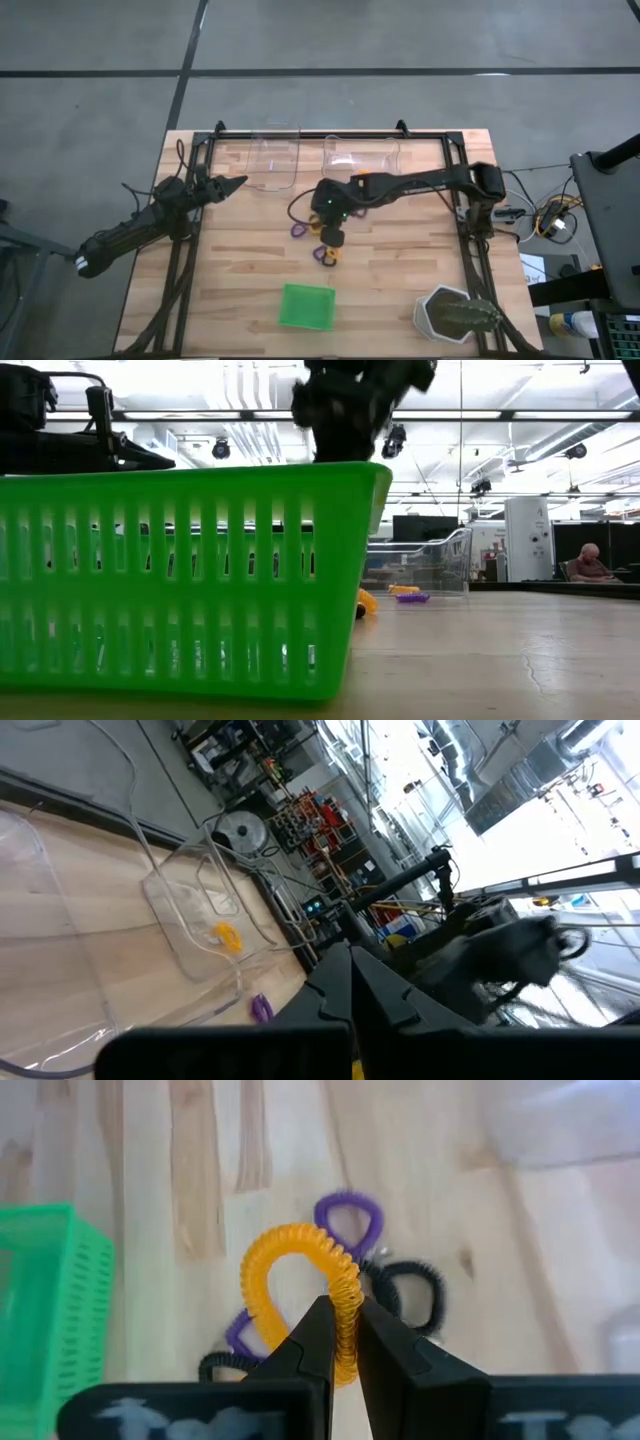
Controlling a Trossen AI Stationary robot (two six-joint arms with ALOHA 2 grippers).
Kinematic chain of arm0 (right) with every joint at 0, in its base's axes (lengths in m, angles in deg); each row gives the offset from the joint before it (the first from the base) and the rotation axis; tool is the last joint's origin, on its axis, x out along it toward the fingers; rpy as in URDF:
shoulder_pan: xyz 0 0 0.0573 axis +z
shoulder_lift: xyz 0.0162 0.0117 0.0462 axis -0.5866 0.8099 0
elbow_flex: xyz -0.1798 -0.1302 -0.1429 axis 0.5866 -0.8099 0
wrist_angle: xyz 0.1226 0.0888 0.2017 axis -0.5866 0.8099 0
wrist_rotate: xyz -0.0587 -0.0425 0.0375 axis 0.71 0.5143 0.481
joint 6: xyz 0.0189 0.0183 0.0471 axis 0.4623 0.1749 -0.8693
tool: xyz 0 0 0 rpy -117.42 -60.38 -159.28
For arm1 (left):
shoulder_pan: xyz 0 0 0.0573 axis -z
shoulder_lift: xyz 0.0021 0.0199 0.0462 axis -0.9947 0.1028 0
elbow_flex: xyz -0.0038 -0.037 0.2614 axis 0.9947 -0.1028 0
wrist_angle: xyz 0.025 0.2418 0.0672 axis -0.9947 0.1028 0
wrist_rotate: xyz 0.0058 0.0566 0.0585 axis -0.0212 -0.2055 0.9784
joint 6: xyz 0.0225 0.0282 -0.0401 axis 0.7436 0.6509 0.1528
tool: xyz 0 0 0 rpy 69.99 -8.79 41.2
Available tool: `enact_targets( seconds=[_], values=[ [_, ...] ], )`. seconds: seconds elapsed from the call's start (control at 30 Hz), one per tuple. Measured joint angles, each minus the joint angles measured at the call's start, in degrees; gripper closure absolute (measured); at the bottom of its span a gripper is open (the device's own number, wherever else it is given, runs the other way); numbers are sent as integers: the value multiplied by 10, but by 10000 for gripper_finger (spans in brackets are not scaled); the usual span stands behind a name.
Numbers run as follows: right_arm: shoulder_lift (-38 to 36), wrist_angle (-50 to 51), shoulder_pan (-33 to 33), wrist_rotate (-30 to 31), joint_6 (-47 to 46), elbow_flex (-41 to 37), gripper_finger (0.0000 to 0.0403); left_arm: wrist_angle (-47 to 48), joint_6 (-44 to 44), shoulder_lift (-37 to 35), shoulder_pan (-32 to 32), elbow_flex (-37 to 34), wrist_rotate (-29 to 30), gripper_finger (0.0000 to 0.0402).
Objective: Sort spring keychains
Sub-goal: Put the top yellow spring keychain into the right transparent bin
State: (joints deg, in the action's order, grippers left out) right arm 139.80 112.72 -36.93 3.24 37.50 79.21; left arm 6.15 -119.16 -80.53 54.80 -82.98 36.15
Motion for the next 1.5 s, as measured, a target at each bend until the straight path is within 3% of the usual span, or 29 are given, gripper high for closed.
enact_targets(
  seconds=[0.2,0.6,1.3,1.5],
  values=[
    [-29,52,-5,45,0,38,379,1,0,1,0,0,0,402],
    [-37,124,-58,62,-3,50,380,2,0,3,0,0,0,402],
    [-38,149,-253,102,26,46,380,2,0,3,0,0,0,402],
    [-38,148,-279,98,29,28,380,2,0,3,0,0,0,402]
  ],
)
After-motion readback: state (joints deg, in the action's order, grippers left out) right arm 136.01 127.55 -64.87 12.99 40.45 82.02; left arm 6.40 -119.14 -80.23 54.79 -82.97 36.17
